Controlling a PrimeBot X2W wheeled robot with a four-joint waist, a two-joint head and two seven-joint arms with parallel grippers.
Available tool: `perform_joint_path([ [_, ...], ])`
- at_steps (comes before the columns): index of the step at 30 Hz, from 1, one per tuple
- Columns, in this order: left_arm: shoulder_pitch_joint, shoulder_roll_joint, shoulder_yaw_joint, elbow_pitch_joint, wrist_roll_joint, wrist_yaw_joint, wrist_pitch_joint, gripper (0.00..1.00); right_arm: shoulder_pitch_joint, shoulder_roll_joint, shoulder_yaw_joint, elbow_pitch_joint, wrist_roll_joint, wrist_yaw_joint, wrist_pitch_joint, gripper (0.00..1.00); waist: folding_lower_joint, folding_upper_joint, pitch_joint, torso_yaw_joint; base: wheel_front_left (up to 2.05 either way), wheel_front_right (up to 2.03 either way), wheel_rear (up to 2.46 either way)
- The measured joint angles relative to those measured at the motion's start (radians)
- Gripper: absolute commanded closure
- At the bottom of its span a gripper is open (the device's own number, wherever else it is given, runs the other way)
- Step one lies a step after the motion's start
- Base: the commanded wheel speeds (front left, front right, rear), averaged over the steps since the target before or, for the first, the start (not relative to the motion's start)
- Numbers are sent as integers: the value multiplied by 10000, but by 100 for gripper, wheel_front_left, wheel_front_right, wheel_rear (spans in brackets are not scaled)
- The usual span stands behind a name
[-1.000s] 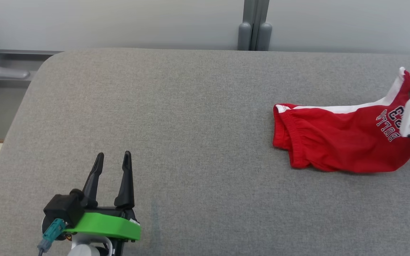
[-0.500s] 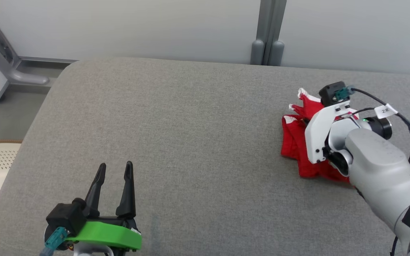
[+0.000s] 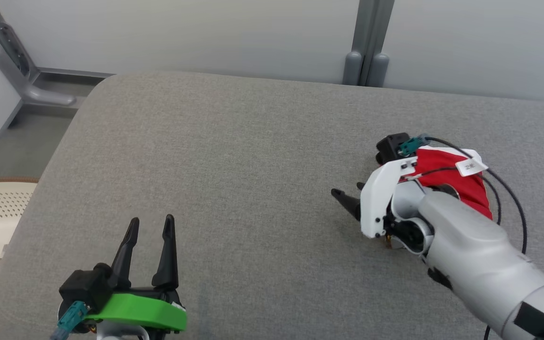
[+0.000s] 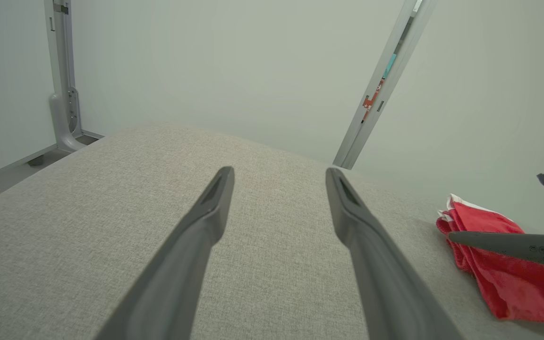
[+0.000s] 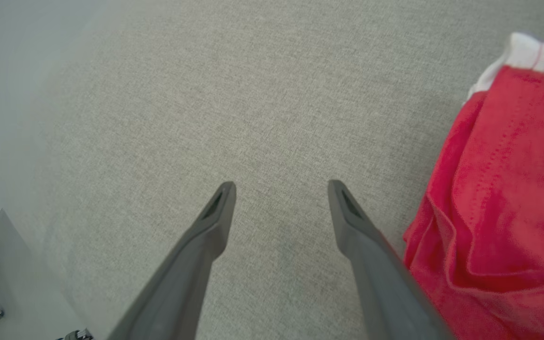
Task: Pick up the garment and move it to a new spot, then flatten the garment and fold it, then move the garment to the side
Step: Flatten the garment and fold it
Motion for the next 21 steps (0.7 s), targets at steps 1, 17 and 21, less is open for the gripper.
perform_joint_path([
  [1, 1, 2, 17, -8, -2, 0, 2, 0, 85, -236, -67, -477, 255, 0, 46, 0, 0, 0, -19, -40, 0, 0, 0],
  [17, 267, 15, 253, -75, 29, 0, 0, 0, 1464, -2663, -2288, -1733, -1680, -4, -3484, 0, 0, 1, -509, -1056, 0, 0, 0],
  [21, 312, 86, 384, 10, 190, 0, 0, 0, 2299, -2468, -3120, -1812, -2481, -6, -4546, 0, 0, 1, -615, -1342, 0, 0, 0],
])
